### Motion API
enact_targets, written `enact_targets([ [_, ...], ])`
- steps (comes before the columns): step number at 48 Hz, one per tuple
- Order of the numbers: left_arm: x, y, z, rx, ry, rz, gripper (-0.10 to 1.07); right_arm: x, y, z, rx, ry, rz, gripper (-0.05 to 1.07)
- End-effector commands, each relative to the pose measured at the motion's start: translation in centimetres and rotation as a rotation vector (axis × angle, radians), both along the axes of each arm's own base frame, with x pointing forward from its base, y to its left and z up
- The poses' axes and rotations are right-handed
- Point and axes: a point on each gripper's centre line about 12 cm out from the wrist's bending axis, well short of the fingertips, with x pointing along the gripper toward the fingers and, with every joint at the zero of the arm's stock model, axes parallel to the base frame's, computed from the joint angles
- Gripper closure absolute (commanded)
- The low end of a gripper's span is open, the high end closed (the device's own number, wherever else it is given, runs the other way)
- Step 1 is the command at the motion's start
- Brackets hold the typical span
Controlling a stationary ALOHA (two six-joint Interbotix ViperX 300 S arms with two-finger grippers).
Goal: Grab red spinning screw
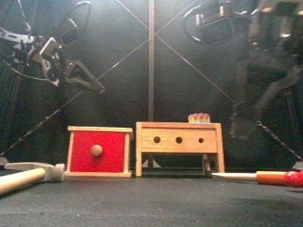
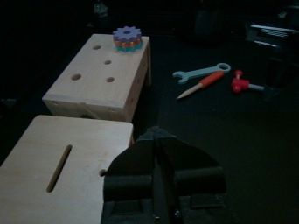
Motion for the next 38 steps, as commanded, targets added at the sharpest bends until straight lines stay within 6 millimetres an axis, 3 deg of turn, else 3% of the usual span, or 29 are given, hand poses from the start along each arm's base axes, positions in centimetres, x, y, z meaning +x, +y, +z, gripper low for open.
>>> enact_targets([
  [1,0.2,-0.3,0.6,0.008,-0.021,-0.012,0.58,-0.6,0.8,1.4,0.118,0.008,-0.066,0.37],
  [11,0.1,-0.4,0.2,0.005,-0.012,-0.015,0.58,-1.6,1.1,1.3,0.163,0.093,-0.163,0.23],
  [20,0.0,-0.4,0.0,-0.010,-0.008,-0.007,0.58,-2.7,0.8,1.2,0.192,0.211,-0.281,0.23],
  [27,0.0,-0.4,0.0,-0.010,-0.007,-0.007,0.58,-2.4,0.4,1.3,0.215,0.215,-0.315,0.23],
  [38,-0.1,-0.4,-0.1,-0.008,-0.003,-0.008,0.58,-1.8,-0.7,-1.2,0.185,0.269,-0.365,0.23],
])
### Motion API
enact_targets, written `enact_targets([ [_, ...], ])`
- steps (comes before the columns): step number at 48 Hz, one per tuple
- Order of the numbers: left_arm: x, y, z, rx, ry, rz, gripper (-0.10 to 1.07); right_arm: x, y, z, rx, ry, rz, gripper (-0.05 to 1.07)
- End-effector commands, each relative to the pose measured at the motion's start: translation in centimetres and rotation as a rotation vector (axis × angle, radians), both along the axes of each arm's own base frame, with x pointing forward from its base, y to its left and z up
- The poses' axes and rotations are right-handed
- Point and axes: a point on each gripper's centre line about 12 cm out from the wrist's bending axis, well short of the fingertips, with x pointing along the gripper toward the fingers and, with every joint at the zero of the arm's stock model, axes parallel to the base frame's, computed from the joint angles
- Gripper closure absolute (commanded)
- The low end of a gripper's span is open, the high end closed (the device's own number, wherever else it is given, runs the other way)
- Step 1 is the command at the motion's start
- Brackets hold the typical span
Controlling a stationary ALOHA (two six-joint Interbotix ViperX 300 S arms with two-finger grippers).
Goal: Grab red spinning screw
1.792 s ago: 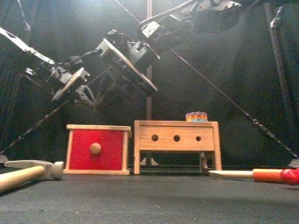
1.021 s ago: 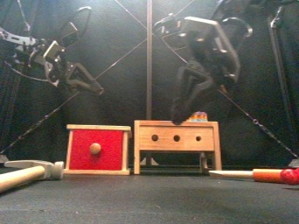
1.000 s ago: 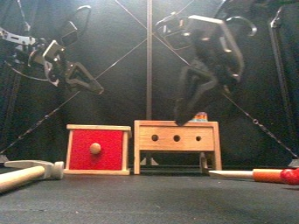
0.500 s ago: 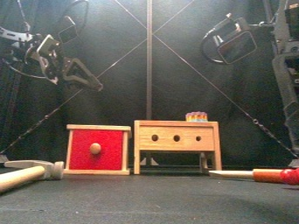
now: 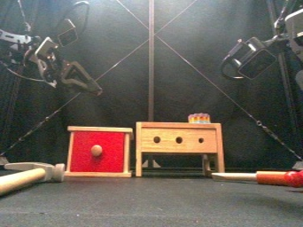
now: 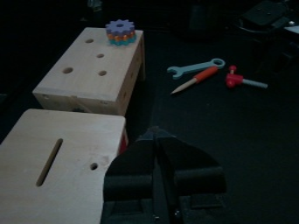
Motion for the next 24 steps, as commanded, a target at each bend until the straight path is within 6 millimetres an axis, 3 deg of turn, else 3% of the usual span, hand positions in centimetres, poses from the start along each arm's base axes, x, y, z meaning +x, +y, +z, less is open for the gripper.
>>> enact_targets([
  [1,0.2,0.0,0.4,0.003,-0.017,0.002,0.58,0.6,-0.1,0.4,0.011,-0.018,-0.013,0.23],
  [15,0.1,0.0,0.2,0.005,-0.012,0.002,0.58,0.4,-0.5,-1.4,-0.009,0.033,-0.025,0.26],
  [24,0.0,0.0,0.2,0.005,-0.011,0.002,0.58,0.0,-0.7,-2.2,-0.023,0.058,-0.021,0.37],
])
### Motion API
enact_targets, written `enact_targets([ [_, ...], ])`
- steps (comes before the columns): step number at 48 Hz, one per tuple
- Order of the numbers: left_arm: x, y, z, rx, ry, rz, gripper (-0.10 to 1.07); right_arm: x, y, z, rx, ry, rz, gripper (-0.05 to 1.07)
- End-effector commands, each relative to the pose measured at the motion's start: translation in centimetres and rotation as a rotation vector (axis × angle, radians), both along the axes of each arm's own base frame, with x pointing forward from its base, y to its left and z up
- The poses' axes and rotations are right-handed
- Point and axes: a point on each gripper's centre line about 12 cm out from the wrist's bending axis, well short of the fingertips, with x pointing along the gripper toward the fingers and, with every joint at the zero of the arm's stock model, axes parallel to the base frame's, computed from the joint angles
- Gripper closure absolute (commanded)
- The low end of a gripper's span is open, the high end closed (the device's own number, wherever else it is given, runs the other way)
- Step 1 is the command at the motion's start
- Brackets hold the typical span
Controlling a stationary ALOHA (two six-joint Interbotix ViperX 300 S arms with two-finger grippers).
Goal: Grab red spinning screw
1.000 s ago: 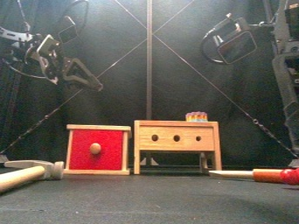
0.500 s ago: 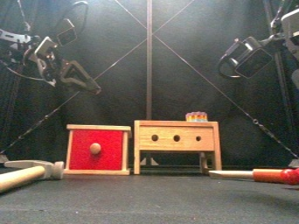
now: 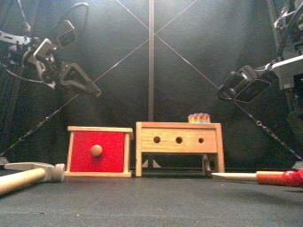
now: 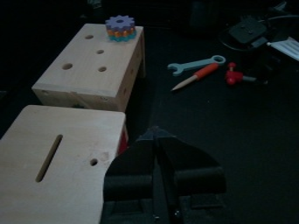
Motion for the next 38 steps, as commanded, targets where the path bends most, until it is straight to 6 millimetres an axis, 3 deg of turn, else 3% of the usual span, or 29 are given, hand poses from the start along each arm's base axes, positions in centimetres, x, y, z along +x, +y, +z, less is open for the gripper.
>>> enact_targets([
  [1,0.2,0.1,0.5,0.005,-0.020,0.003,0.58,-0.2,-0.2,0.2,-0.002,-0.002,0.002,0.40],
  [12,0.2,0.0,0.5,0.005,-0.020,0.002,0.58,0.1,-0.3,1.5,-0.017,-0.050,0.042,0.61],
  [20,0.2,0.0,0.5,0.005,-0.020,0.001,0.58,1.1,-0.8,3.2,-0.065,-0.132,0.099,0.61],
  [38,0.2,0.0,0.5,0.006,-0.020,0.001,0.58,2.0,-2.0,3.8,-0.139,-0.170,0.148,0.61],
])
